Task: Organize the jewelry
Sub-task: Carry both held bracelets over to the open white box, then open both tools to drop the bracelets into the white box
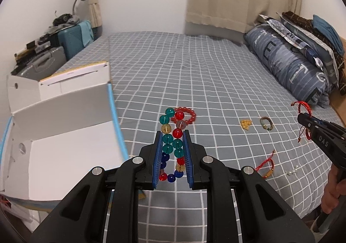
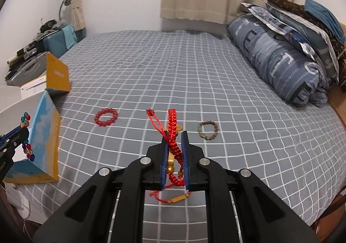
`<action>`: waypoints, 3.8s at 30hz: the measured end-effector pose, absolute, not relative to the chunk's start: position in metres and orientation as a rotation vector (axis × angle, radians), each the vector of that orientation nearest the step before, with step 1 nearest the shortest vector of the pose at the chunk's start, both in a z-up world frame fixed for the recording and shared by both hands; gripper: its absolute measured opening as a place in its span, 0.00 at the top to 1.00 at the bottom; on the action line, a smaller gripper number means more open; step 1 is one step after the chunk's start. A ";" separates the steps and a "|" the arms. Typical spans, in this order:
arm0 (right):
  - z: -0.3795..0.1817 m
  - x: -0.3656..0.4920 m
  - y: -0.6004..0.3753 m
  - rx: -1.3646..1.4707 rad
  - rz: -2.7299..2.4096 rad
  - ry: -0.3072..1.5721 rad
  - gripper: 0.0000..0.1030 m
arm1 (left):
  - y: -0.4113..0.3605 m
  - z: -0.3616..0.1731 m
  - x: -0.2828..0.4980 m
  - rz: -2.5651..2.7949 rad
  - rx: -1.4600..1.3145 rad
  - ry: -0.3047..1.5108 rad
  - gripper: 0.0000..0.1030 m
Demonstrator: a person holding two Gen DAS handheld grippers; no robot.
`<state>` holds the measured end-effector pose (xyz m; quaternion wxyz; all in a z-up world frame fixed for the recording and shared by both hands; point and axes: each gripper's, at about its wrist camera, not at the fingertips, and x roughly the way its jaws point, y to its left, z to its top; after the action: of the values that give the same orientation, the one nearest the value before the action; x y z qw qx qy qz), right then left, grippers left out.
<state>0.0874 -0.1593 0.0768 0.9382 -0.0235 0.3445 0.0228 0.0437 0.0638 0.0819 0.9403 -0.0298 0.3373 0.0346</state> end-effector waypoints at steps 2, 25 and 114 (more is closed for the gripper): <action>0.083 0.086 -0.147 -0.053 0.066 0.697 0.90 | 0.070 0.085 0.039 0.082 -0.066 0.686 0.82; 0.107 0.078 0.031 -0.128 0.334 0.678 0.90 | 0.211 0.108 -0.022 0.348 -0.172 0.666 0.82; 0.060 0.077 0.179 -0.183 0.466 0.824 0.07 | 0.324 0.076 -0.038 0.550 -0.268 0.788 0.06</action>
<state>0.0775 0.1788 0.0597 0.8860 -0.0879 0.3963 0.2240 -0.0381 0.3243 0.0760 0.8782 -0.1284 0.3778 0.2637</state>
